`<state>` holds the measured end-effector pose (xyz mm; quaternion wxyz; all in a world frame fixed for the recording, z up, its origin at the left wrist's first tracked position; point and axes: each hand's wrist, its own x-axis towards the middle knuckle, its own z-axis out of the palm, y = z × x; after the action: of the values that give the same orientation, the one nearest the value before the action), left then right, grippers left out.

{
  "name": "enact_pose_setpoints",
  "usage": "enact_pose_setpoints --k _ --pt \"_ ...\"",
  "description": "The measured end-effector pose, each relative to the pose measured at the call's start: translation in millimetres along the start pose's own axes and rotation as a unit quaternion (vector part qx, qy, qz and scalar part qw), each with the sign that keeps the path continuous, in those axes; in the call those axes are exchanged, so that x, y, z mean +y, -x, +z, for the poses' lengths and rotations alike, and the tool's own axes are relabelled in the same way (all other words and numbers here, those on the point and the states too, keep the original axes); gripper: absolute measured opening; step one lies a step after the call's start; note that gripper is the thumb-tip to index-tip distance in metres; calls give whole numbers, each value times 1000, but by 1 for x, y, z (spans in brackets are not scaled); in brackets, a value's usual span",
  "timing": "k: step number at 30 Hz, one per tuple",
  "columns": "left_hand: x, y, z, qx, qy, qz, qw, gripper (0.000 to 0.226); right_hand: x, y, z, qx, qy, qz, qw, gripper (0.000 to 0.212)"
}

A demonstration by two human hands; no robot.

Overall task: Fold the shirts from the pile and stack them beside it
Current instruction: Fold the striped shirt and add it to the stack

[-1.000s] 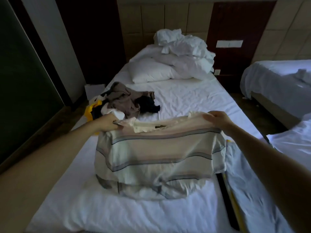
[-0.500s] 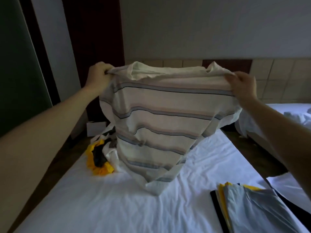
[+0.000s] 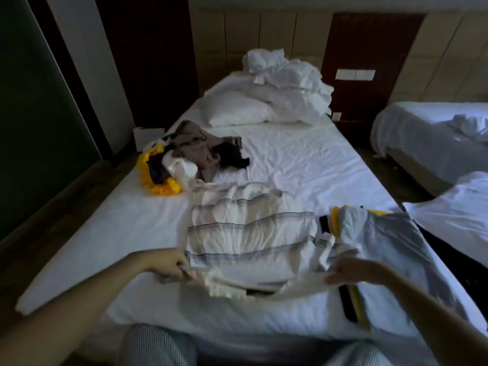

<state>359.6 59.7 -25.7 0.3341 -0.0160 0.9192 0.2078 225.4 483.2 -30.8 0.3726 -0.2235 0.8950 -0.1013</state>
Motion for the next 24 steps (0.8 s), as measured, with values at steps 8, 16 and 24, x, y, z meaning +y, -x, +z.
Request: enact_pose_setpoints --k 8,16,24 --pt "-1 -29 25 -61 22 -31 997 34 -7 -34 31 -85 -11 -21 996 5" --pt "-8 -86 -7 189 240 -110 946 30 -15 -94 -2 239 -230 0 943 27" --pt "-29 -143 12 253 336 -304 855 82 15 -147 10 258 -431 124 856 58"
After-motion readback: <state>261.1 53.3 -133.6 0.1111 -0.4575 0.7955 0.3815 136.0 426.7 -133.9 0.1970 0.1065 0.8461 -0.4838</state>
